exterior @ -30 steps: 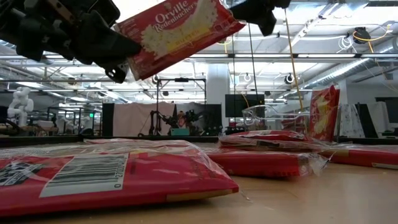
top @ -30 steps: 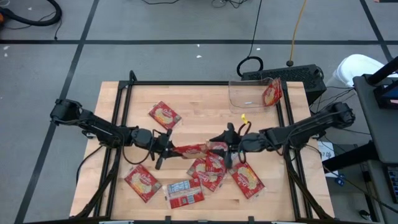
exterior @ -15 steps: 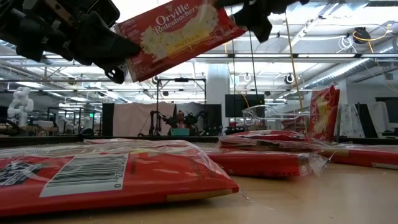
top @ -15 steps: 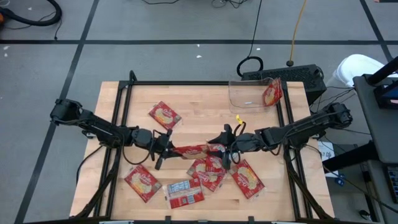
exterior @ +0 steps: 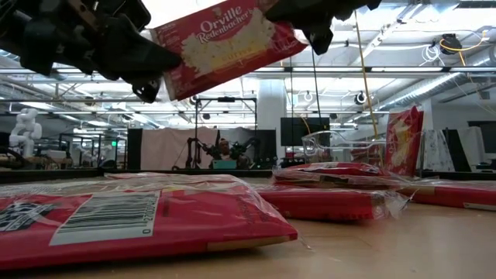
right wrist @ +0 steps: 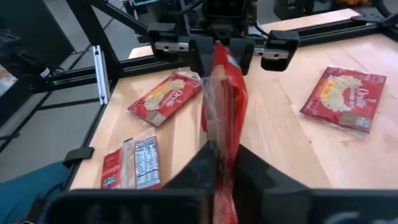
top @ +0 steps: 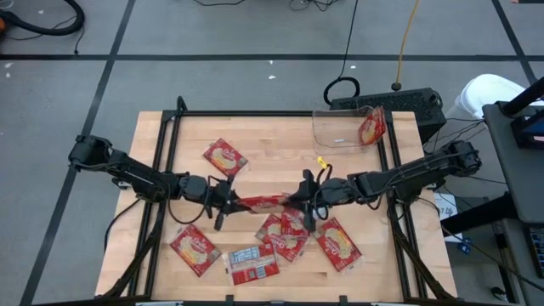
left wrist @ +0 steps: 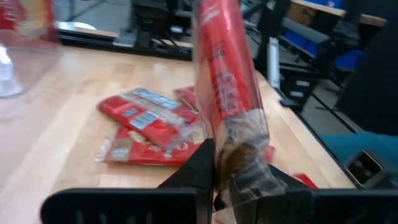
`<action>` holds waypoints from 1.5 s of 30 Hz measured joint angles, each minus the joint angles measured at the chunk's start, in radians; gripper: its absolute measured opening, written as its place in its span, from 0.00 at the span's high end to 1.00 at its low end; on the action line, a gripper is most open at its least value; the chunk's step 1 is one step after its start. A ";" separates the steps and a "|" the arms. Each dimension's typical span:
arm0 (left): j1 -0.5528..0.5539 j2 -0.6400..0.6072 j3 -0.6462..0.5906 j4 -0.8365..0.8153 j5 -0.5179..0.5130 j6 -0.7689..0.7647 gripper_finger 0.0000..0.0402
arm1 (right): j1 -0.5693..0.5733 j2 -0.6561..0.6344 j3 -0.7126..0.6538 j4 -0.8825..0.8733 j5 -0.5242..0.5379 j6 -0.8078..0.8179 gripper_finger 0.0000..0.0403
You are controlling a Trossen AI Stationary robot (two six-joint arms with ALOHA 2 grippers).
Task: Sort popcorn bags into baskets
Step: Put the red popcorn bag into the transparent bin
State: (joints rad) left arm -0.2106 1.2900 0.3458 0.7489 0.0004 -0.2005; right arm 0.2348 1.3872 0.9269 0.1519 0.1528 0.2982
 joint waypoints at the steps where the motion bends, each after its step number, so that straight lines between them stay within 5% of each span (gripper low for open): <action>1: 0.000 0.000 0.000 0.007 -0.020 -0.006 0.90 | 0.000 -0.006 0.000 -0.004 0.001 -0.007 0.98; 8: -0.016 0.000 0.002 0.056 -0.143 -0.001 0.69 | -0.034 -0.071 -0.002 -0.062 0.004 -0.011 0.98; 14: -0.015 0.000 0.002 0.033 -0.365 -0.043 0.46 | -0.156 -0.225 -0.001 -0.283 0.007 0.030 1.00; 19: 0.011 0.000 0.002 0.033 -0.399 -0.046 0.37 | -0.297 -0.309 0.060 -0.548 0.070 0.018 1.00; 30: 0.040 0.000 0.002 0.033 -0.398 -0.031 0.43 | -0.494 -0.280 0.313 -0.826 0.338 -0.079 1.00; 45: 0.040 0.000 0.001 0.033 -0.395 -0.040 0.53 | -0.675 -0.278 0.284 -0.845 0.346 -0.083 1.00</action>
State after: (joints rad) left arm -0.1703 1.2900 0.3470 0.7815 -0.3946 -0.2405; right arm -0.4400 1.1095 1.2106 -0.6933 0.4986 0.2154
